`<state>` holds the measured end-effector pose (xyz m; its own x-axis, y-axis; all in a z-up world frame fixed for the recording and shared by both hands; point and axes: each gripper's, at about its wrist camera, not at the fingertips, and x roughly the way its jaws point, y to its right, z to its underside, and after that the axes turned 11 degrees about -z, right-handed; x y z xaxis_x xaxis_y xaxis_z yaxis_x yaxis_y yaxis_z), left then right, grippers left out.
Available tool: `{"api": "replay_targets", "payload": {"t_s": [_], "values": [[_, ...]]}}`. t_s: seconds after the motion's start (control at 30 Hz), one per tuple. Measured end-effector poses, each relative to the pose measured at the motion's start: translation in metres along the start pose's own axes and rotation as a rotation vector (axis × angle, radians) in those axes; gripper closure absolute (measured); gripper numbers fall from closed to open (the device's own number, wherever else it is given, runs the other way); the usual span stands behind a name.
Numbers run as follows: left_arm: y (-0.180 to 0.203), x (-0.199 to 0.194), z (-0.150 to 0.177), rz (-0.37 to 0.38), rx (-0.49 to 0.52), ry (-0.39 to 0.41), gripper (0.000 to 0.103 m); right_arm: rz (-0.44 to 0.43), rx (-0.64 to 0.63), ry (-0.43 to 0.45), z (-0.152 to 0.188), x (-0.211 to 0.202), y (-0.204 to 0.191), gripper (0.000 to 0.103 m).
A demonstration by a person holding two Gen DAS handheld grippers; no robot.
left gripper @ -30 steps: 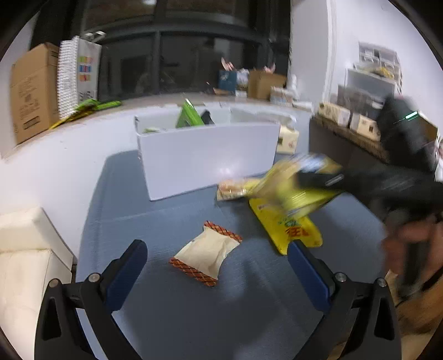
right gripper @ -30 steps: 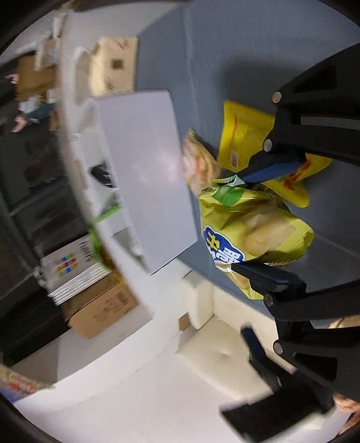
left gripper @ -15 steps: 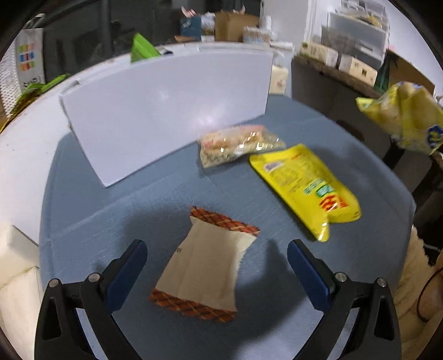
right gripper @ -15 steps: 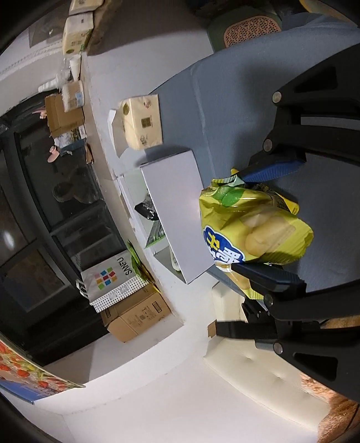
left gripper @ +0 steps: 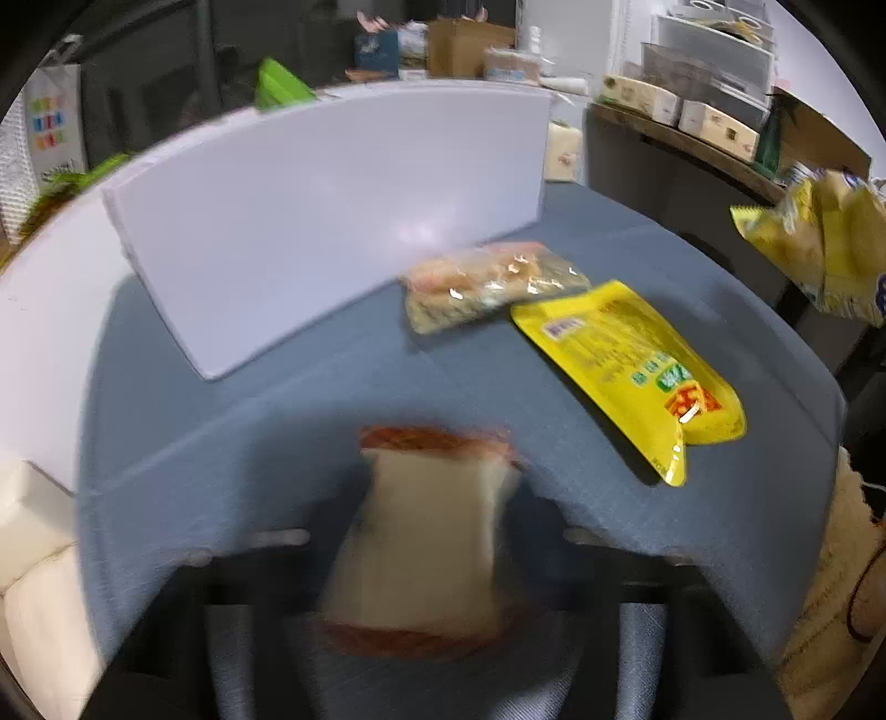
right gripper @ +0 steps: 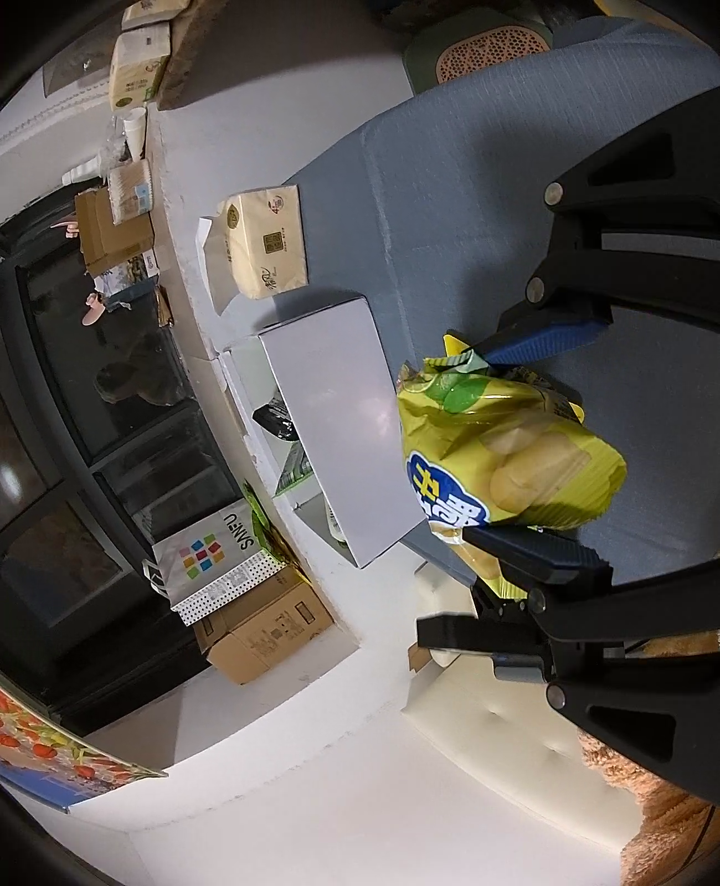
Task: Organize snacks
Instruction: 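Grasp the white wafer pack with the left tool while the right tool holds the chip bag, then carry the chip bag and wafer pack into the white box and open both tools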
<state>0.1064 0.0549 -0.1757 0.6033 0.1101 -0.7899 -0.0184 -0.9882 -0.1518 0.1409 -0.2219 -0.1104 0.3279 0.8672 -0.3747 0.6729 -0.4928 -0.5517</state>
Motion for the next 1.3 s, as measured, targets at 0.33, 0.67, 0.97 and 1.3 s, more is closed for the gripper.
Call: {"api": "replay_targets", "payload": {"t_s": [0.33, 0.67, 0.97, 1.3], "values": [[-0.012, -0.045, 0.009, 0.021, -0.137, 0.112, 0.054, -0.001, 0.005, -0.004, -0.001, 0.003, 0.002, 0.044], [-0.043, -0.096, -0.027, 0.062, -0.280, 0.300, 0.054, -0.006, -0.030, 0.029, -0.025, 0.011, -0.003, 0.044], [-0.070, -0.103, -0.094, 0.081, -0.323, 0.391, 0.054, -0.032, -0.131, 0.064, -0.093, 0.043, -0.011, 0.044], [-0.130, -0.052, -0.201, -0.003, -0.399, 0.316, 0.054, 0.013, -0.107, 0.002, -0.183, 0.137, 0.023, 0.043]]}}
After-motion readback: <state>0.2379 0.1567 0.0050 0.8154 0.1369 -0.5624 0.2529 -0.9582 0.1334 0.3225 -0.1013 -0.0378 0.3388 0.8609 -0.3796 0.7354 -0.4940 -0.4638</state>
